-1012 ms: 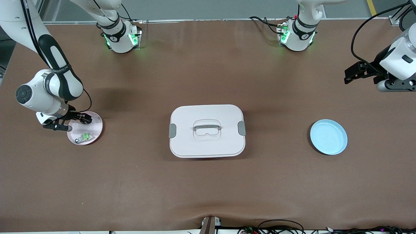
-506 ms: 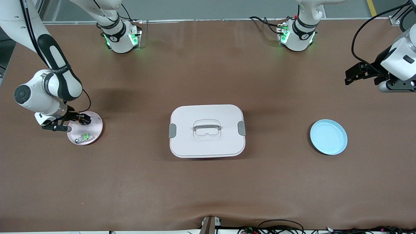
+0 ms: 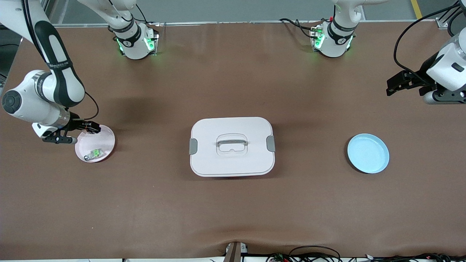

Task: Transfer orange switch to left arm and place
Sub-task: 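Lift the orange switch with the right gripper while the left gripper approaches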

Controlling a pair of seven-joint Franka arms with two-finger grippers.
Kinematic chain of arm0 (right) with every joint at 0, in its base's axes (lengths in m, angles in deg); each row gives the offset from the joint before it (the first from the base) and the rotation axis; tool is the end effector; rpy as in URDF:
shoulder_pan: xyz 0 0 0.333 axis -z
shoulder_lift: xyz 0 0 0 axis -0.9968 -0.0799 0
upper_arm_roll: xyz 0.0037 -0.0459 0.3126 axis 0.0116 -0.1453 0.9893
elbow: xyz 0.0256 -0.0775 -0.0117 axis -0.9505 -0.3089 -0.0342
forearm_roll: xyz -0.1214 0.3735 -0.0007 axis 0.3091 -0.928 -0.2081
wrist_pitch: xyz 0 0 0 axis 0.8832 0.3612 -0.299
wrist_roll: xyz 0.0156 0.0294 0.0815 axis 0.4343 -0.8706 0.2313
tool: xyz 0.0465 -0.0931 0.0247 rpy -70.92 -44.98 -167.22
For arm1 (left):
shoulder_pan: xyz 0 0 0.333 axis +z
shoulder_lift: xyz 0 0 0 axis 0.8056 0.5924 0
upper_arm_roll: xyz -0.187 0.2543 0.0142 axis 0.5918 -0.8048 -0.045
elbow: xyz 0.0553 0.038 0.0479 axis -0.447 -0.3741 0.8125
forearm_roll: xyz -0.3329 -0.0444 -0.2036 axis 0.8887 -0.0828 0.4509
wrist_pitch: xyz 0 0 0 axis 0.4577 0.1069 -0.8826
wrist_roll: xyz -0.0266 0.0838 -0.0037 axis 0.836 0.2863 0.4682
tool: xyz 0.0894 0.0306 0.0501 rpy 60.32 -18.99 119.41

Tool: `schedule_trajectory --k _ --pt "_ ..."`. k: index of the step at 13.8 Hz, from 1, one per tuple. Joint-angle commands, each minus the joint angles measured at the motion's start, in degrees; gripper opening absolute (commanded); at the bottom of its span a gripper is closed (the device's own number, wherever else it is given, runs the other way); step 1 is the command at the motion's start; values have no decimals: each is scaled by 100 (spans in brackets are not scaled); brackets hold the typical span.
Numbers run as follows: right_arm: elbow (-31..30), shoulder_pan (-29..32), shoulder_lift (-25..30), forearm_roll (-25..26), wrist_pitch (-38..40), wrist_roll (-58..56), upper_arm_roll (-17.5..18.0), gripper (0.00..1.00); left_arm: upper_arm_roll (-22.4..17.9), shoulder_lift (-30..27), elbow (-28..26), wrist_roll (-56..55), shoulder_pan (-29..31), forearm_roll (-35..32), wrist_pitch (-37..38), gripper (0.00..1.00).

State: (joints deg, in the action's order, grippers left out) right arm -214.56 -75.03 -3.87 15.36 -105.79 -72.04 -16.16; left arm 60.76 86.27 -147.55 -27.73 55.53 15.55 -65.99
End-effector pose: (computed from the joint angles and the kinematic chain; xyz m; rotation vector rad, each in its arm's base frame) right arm 0.5133 -0.1170 0.2611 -3.0591 0.1460 0.2022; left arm 0.5409 -0.0422 0.6116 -3.1271 0.0286 0.1031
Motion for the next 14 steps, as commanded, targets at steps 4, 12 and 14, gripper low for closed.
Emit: schedule_trajectory --k 4,12,14 --pt "413 -353 803 -100 1978 854 -12 20 35 80 44 0 51 78 -126 100" --pt "1004 -1346 1426 -118 3784 2776 5 20 70 176 141 -369 -10 587 -135 100" --pt "1013 -1758 1585 -257 3942 3531 14 20 131 185 132 -404 -10 806 -135 100"
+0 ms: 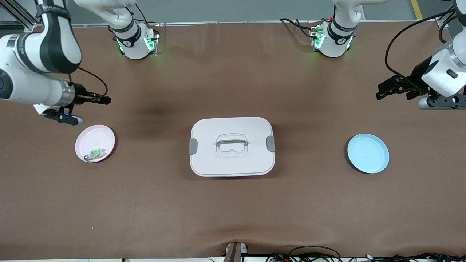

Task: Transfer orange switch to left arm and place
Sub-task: 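Lift the orange switch with the right gripper while the left gripper approaches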

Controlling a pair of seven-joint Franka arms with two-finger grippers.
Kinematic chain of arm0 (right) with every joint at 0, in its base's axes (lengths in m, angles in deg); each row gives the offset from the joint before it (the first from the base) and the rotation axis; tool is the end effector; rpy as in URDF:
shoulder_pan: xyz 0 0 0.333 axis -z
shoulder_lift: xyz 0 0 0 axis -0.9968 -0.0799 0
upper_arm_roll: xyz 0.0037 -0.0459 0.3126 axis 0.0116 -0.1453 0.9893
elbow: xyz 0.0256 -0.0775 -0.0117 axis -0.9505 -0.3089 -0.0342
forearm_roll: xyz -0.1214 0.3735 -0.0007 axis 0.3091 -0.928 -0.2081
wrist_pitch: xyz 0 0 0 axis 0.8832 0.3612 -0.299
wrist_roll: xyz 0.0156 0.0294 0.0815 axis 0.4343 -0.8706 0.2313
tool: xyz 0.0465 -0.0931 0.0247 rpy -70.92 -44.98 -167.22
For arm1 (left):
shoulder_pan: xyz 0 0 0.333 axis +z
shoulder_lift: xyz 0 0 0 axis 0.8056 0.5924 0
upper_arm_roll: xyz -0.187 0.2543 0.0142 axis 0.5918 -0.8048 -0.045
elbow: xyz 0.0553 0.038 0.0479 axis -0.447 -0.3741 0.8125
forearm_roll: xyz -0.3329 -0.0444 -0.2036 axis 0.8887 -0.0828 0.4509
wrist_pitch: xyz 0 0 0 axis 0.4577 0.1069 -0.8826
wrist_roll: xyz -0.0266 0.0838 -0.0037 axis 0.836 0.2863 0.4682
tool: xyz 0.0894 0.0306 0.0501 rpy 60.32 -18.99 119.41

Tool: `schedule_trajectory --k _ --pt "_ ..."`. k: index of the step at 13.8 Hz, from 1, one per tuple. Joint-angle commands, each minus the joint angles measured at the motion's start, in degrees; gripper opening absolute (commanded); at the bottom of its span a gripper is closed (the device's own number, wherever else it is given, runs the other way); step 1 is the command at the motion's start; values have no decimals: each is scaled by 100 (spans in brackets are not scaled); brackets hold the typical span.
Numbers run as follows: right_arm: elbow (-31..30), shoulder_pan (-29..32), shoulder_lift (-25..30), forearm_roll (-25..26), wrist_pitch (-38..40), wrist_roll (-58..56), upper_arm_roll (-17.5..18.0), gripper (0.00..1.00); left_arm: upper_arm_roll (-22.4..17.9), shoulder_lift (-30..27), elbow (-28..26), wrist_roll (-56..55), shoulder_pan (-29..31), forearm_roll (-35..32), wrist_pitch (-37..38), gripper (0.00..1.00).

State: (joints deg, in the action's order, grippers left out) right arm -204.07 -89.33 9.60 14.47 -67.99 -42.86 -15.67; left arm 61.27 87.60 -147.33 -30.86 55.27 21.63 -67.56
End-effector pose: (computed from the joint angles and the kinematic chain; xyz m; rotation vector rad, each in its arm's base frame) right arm 0.4967 0.0249 0.4198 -3.0210 0.4811 0.6133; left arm 0.5489 -0.0611 0.6035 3.0455 0.0366 -0.1043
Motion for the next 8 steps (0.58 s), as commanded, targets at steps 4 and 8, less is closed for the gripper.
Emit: schedule_trajectory --k 4,8 --pt "104 -1118 353 -679 329 2081 -36 20 519 17 127 -573 33 874 -5 100" --pt "358 -1970 292 -1312 172 3505 -44 20 1081 17 136 -1497 33 1482 -311 100"
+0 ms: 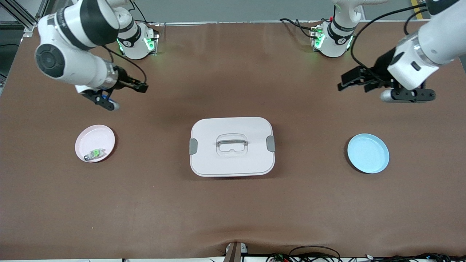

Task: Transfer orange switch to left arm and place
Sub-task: 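Lift the orange switch with the right gripper while the left gripper approaches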

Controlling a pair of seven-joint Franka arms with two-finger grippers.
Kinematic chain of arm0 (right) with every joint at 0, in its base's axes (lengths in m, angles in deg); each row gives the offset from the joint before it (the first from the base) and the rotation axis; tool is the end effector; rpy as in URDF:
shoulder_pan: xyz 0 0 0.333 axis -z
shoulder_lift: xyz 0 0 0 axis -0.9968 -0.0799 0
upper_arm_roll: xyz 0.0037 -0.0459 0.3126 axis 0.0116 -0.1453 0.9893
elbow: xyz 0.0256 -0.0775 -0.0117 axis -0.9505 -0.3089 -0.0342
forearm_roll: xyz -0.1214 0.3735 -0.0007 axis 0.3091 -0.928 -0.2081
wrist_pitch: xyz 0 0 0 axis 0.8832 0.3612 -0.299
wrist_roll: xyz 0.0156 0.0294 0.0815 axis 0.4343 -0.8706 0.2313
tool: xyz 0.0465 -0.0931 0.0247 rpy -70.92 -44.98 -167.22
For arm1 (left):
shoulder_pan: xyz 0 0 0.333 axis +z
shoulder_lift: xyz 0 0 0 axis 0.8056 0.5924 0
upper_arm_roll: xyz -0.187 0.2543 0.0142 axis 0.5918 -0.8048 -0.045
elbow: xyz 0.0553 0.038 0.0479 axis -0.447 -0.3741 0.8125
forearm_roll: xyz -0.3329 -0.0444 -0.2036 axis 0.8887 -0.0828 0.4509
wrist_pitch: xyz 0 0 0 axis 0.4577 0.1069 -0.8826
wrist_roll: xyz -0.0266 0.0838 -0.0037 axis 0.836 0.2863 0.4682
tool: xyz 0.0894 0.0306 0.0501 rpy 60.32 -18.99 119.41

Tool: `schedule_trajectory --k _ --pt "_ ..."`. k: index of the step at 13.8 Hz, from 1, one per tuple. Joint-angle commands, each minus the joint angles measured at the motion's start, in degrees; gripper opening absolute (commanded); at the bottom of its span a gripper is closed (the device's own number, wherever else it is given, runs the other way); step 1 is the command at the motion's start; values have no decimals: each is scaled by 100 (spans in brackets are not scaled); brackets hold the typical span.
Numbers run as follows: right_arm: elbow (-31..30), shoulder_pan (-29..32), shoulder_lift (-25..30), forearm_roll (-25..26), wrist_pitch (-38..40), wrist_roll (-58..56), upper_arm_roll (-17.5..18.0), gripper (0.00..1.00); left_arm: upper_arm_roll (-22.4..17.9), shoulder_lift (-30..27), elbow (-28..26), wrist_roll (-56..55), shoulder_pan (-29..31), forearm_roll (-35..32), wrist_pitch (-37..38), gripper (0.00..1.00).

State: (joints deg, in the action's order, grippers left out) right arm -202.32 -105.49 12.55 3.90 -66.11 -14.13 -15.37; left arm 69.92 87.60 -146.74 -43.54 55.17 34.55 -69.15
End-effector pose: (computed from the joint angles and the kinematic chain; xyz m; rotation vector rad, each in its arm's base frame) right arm 0.4616 0.1818 0.4603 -2.9008 0.8417 0.6597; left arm 0.5312 -0.1670 0.6158 2.8267 0.1393 -0.1607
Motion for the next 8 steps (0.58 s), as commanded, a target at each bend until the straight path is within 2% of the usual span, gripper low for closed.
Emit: schedule_trajectory --k 1,6,8 --pt "298 -557 -21 -343 -86 896 -74 20 347 35 69 -256 43 322 -266 100" --pt "457 -1507 -293 -958 -1122 2249 -83 19 858 201 16 -467 26 1068 -873 100" --pt "745 -1727 -548 -1282 -1352 2786 -83 19 989 255 -79 -458 26 1438 -1171 100"
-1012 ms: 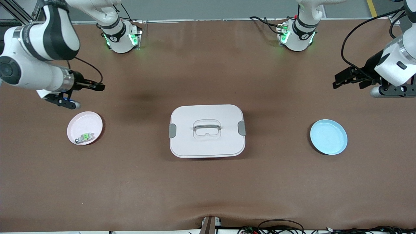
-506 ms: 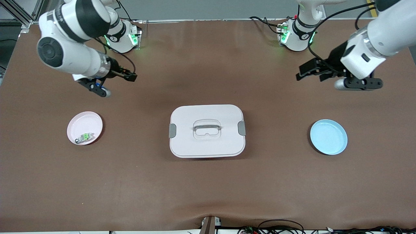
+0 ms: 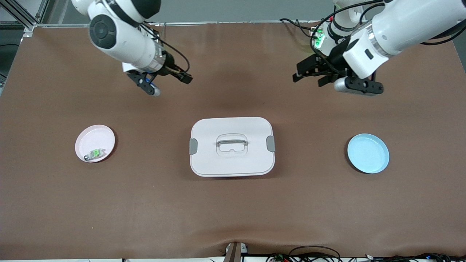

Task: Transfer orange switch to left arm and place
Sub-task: 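Lift the orange switch with the right gripper while the left gripper approaches, then carry the switch above the box toward the left gripper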

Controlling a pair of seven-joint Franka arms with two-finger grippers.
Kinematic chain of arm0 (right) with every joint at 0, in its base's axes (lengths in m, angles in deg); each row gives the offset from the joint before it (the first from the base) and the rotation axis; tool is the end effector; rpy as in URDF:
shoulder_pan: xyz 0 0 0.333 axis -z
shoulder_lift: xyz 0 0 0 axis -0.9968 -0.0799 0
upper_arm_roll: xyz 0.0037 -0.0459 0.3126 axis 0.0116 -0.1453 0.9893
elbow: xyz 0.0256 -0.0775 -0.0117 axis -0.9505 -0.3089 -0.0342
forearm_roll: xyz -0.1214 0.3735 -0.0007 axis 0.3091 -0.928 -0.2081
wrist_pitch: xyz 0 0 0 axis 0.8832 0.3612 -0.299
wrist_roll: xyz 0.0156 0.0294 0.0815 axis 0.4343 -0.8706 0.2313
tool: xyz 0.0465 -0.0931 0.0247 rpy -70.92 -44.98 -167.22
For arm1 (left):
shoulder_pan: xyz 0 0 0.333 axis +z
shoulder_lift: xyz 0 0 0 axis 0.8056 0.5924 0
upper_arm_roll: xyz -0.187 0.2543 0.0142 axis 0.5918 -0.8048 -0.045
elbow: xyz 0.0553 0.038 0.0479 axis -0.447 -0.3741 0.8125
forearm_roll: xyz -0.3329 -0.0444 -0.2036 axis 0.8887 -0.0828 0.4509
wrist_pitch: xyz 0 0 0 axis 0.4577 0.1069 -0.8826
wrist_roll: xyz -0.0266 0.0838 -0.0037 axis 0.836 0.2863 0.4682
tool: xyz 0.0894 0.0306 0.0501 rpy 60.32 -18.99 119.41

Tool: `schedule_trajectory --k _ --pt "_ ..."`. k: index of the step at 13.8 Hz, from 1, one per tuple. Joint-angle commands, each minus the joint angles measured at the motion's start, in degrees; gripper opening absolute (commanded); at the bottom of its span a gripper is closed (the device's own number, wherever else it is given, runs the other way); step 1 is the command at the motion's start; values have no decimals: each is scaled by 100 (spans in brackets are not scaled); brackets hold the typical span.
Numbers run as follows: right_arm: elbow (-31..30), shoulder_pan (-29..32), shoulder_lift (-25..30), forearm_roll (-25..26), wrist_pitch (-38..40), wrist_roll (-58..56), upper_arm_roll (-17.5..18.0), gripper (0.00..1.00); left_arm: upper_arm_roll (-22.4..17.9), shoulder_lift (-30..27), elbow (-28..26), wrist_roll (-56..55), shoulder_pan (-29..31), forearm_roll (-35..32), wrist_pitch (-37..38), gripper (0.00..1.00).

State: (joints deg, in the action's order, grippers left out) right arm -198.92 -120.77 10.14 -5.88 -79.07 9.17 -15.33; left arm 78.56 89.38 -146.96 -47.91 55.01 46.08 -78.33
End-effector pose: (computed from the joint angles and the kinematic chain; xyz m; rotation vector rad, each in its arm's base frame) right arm 0.4319 0.3279 0.4832 -2.6742 1.1107 0.5773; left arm 0.5192 -0.2630 0.6200 2.6000 0.1023 -0.1536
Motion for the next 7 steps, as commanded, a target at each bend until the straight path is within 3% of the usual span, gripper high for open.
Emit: schedule_trajectory --k 1,7 --pt "615 -279 -499 -480 -126 720 -87 19 231 85 -146 -30 51 364 -421 100" --pt "1600 -903 -1352 -710 -1040 2118 -78 19 609 -573 -1437 -39 77 856 -1353 100"
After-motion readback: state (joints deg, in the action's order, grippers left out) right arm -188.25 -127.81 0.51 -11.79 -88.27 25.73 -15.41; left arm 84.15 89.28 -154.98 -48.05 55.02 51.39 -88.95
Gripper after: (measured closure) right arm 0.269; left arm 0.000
